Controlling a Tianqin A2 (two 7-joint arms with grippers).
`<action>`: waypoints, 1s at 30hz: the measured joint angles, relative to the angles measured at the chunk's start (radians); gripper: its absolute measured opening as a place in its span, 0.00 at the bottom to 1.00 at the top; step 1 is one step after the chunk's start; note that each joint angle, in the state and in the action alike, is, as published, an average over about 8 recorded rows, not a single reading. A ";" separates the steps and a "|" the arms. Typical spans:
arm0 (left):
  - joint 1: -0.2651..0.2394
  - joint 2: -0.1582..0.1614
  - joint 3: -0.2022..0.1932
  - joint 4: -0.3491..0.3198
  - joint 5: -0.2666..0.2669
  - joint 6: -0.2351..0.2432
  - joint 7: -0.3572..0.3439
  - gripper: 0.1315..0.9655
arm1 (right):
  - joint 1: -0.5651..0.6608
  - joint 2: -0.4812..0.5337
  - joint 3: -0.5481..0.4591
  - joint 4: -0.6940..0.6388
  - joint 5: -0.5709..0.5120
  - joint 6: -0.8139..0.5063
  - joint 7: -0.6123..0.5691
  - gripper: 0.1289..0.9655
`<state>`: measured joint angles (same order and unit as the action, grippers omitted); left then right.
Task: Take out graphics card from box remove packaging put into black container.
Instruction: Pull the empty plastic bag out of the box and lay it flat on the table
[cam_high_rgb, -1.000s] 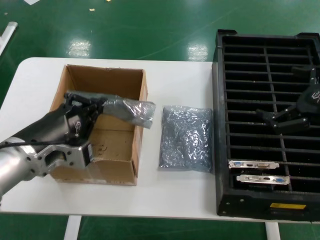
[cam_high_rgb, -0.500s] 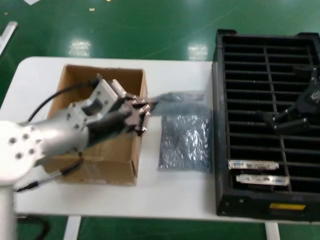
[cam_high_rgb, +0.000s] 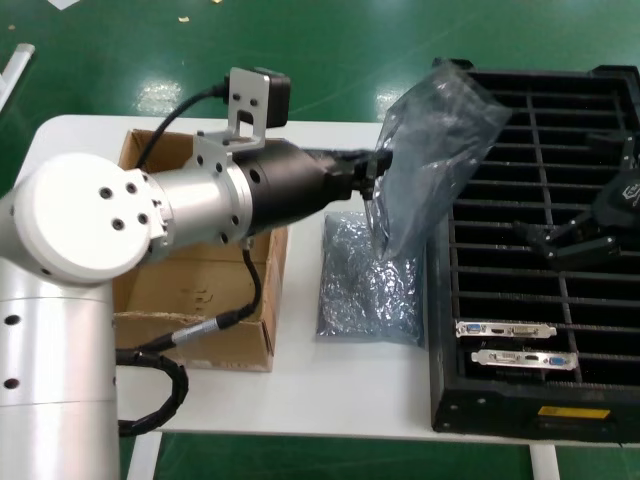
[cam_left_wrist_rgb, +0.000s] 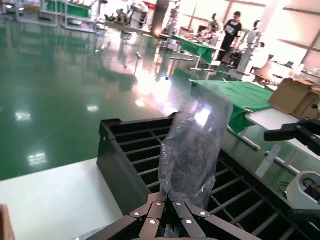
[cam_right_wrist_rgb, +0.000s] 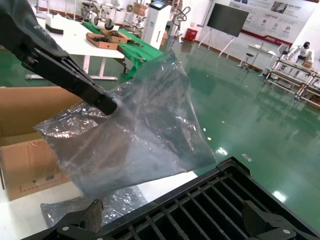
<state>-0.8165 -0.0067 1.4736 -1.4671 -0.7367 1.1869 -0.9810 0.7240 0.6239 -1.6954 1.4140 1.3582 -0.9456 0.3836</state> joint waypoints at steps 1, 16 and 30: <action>0.000 0.000 0.004 0.006 0.008 -0.004 -0.016 0.01 | 0.000 0.000 0.000 0.000 0.000 0.000 0.000 1.00; 0.011 0.004 -0.002 0.287 0.110 -0.248 -0.151 0.01 | 0.000 0.000 0.000 0.000 0.000 0.000 0.000 1.00; -0.057 0.004 0.029 0.499 0.246 -0.336 -0.297 0.11 | 0.000 0.000 0.000 0.000 0.000 0.000 0.000 1.00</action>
<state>-0.8739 -0.0028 1.5030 -0.9677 -0.4907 0.8514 -1.2784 0.7239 0.6240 -1.6954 1.4140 1.3582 -0.9455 0.3836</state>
